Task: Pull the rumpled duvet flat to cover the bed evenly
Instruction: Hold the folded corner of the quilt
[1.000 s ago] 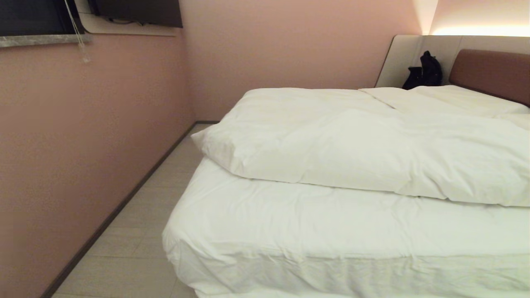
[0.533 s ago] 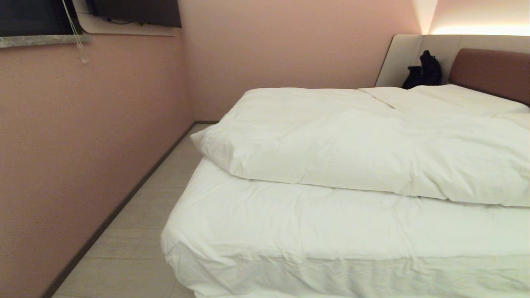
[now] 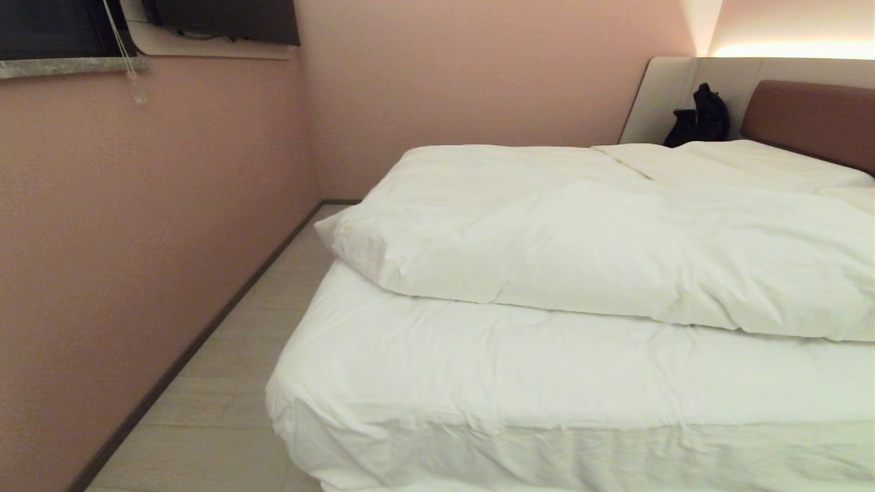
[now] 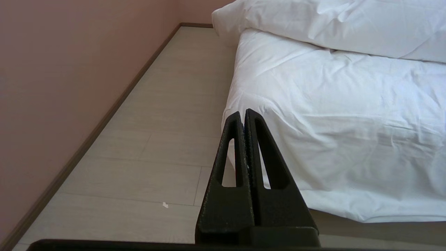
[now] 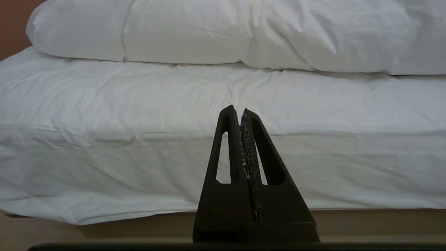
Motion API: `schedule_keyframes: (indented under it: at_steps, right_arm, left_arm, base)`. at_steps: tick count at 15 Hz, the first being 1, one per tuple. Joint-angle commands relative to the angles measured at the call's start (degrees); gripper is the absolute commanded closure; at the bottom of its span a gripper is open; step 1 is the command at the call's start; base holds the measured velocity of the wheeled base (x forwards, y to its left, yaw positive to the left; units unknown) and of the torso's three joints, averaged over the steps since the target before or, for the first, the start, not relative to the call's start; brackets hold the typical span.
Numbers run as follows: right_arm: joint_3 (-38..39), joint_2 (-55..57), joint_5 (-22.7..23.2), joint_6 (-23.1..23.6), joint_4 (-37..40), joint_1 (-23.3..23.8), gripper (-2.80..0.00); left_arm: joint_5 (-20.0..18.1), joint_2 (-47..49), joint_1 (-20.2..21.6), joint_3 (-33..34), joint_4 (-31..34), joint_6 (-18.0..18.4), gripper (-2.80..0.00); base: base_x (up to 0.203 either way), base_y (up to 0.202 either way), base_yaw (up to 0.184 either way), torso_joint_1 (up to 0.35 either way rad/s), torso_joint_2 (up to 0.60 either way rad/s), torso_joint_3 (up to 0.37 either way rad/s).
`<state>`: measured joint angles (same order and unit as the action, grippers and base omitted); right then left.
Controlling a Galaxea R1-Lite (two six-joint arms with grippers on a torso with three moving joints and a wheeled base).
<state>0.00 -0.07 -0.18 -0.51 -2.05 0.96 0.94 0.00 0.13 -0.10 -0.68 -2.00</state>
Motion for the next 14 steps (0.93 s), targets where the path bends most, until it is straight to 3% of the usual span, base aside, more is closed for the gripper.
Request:
schedule_keyframes:
  at_steps: [1, 3, 8, 14]
  right_arm:
    - [0.0, 0.1, 0.0, 0.1, -0.1, 0.0, 0.00]
    - [0.0, 0.1, 0.0, 0.1, -0.1, 0.0, 0.00]
    - [0.0, 0.1, 0.0, 0.1, -0.1, 0.0, 0.00]
    - [0.0, 0.1, 0.0, 0.1, -0.1, 0.0, 0.00]
  left_arm:
    - [0.0, 0.0, 0.0, 0.0, 0.0, 0.0, 0.00]
    - [0.0, 0.0, 0.0, 0.0, 0.0, 0.0, 0.00]
    - [0.0, 0.0, 0.0, 0.0, 0.0, -0.1, 0.00]
    - [0.0, 0.0, 0.0, 0.1, 0.0, -0.2, 0.00]
  base:
    - [0.000, 0.000, 0.000, 0.000, 0.00, 0.000]
    - [0.062, 0.000, 0.002, -0.006, 0.00, 0.001]
    - [0.186, 0.000, 0.000, 0.002, 0.00, 0.002]
    - [0.013, 0.000, 0.001, 0.001, 0.00, 0.000]
